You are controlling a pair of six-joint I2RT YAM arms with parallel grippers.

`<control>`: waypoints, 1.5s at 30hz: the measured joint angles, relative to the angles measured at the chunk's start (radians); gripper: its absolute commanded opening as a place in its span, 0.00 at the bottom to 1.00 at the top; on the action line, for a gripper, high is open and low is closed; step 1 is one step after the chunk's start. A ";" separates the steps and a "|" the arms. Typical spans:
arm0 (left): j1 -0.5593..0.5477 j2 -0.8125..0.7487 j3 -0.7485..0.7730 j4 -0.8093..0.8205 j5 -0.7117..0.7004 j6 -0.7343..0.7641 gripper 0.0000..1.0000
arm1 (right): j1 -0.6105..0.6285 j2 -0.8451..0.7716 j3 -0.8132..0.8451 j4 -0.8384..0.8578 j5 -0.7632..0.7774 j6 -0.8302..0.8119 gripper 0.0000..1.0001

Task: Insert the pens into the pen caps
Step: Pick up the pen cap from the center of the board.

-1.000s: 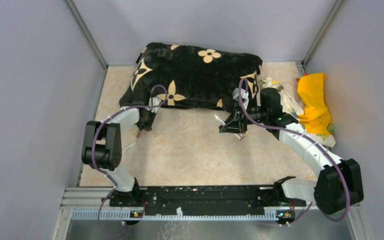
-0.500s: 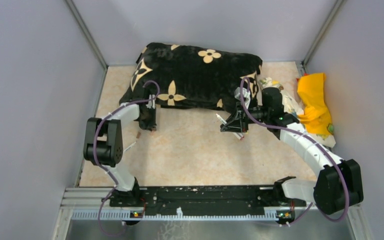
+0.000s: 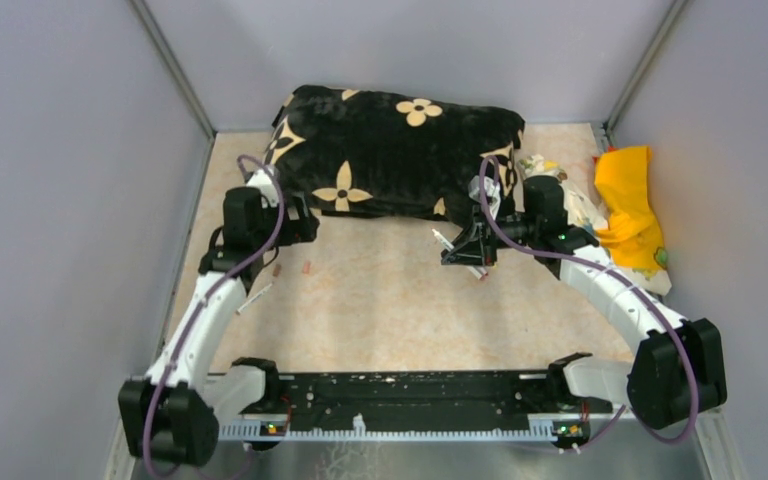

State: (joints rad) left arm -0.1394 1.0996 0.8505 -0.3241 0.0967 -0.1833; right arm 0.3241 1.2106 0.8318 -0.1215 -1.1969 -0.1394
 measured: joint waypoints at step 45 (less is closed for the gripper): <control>-0.007 0.533 0.089 -0.209 -0.128 0.006 0.39 | 0.000 0.000 0.000 -0.014 0.002 -0.024 0.00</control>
State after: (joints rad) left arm -0.1467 1.6321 0.9394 -0.5331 -0.0315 -0.1776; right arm 0.3241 1.2106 0.8318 -0.1352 -1.1946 -0.1638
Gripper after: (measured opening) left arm 0.348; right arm 0.118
